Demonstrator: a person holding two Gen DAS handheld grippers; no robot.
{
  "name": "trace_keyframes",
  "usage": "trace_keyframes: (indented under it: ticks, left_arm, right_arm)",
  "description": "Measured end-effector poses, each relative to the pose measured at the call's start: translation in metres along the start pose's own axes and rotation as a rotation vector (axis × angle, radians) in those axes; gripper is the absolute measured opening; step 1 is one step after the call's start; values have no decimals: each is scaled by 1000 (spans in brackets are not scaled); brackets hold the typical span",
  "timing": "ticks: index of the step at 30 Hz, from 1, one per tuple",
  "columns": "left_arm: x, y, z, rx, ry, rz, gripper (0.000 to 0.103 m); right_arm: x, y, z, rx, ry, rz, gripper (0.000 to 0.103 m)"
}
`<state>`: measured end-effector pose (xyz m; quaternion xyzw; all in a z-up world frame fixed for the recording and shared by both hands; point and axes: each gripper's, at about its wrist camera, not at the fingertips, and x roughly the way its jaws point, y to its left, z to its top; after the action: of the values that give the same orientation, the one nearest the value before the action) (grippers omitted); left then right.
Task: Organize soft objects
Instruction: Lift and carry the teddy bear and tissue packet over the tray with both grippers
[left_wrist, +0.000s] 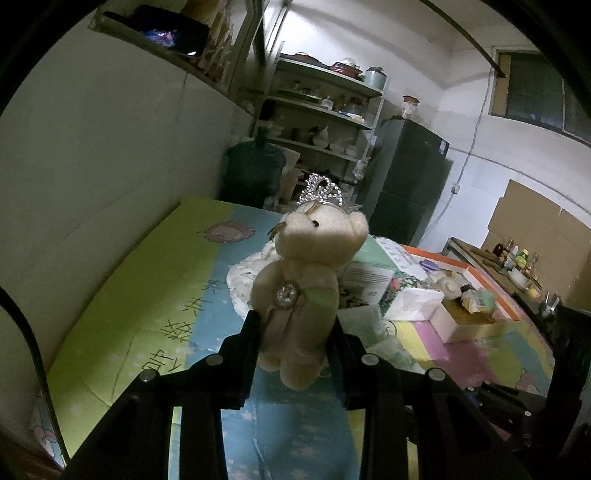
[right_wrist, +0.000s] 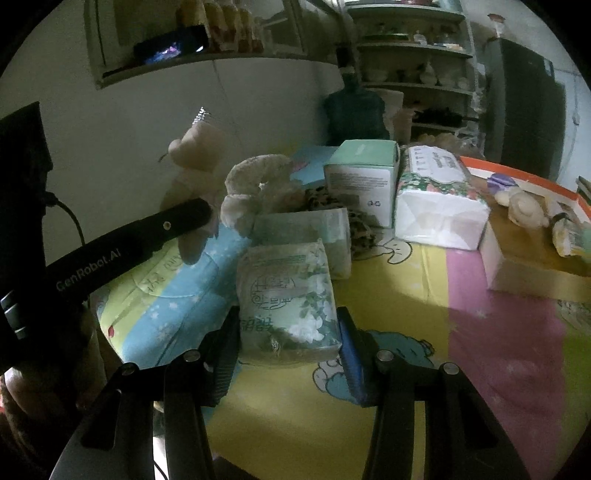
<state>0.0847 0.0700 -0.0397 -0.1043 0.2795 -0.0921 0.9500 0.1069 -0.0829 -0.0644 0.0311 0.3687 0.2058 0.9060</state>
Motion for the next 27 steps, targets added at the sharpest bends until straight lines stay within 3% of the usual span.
trace_keyframes:
  ticks: [9,27]
  left_arm:
    - [-3,-17,4,27,-11,-10,35]
    - [9,-74,16,100,-10,-53,35]
  right_arm:
    - [-21,-4,-3,17,-40,-9,51]
    - [-54,-48,1,77,-124,-51,51]
